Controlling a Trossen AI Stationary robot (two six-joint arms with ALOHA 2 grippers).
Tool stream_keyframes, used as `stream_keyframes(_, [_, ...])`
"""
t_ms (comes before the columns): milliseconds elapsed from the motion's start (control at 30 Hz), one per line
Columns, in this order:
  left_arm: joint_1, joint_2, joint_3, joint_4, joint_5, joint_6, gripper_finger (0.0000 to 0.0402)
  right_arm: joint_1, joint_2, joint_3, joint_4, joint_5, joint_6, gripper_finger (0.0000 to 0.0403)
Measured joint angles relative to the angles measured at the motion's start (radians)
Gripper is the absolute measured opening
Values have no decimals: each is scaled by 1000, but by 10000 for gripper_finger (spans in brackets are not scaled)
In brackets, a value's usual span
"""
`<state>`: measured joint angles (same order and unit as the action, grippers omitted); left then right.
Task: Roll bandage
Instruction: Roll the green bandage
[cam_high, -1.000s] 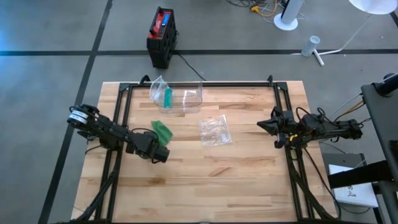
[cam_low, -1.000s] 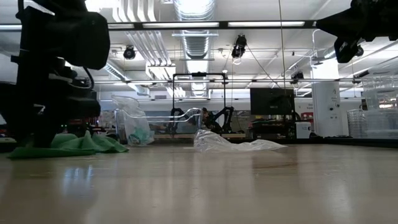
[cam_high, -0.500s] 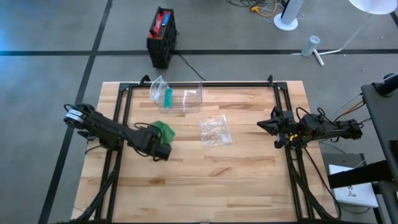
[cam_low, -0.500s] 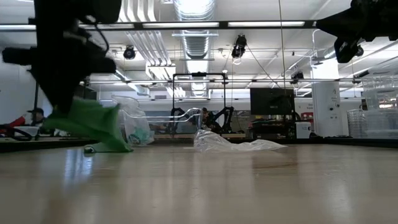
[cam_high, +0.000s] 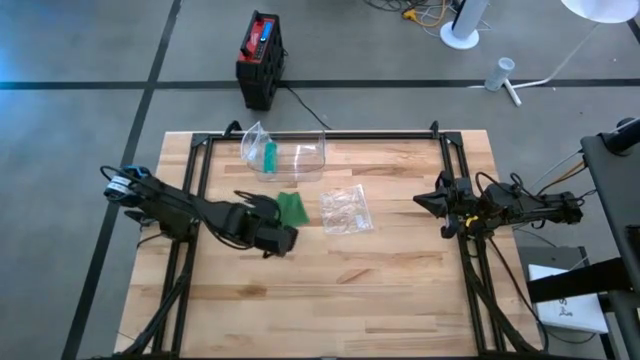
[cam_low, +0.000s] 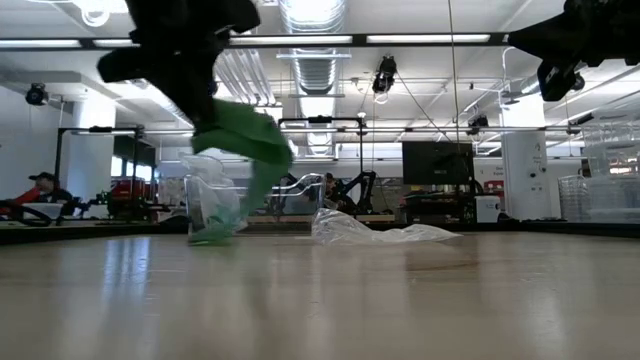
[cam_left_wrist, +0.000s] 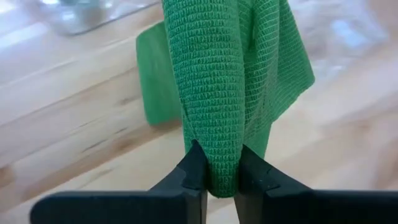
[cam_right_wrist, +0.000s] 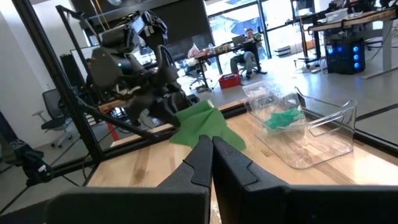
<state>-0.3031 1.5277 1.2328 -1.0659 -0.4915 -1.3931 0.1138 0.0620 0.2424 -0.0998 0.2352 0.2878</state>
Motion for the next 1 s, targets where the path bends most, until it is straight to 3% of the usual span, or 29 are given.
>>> stream_keyframes(200, [0, 35, 0, 173, 2, 158, 44, 0, 0, 0, 0, 0, 0, 2])
stream_keyframes(467, [0, 56, -3, 219, 3, 274, 40, 0, 0, 0, 0, 0, 0, 3])
stream_keyframes(900, [0, 58, -5, 221, 3, 301, 41, 0, 0, 0, 0, 0, 0, 1])
stream_keyframes(1000, [0, 63, -5, 304, 10, 328, 41, 0, 0, 0, 0, 0, 0, 3])
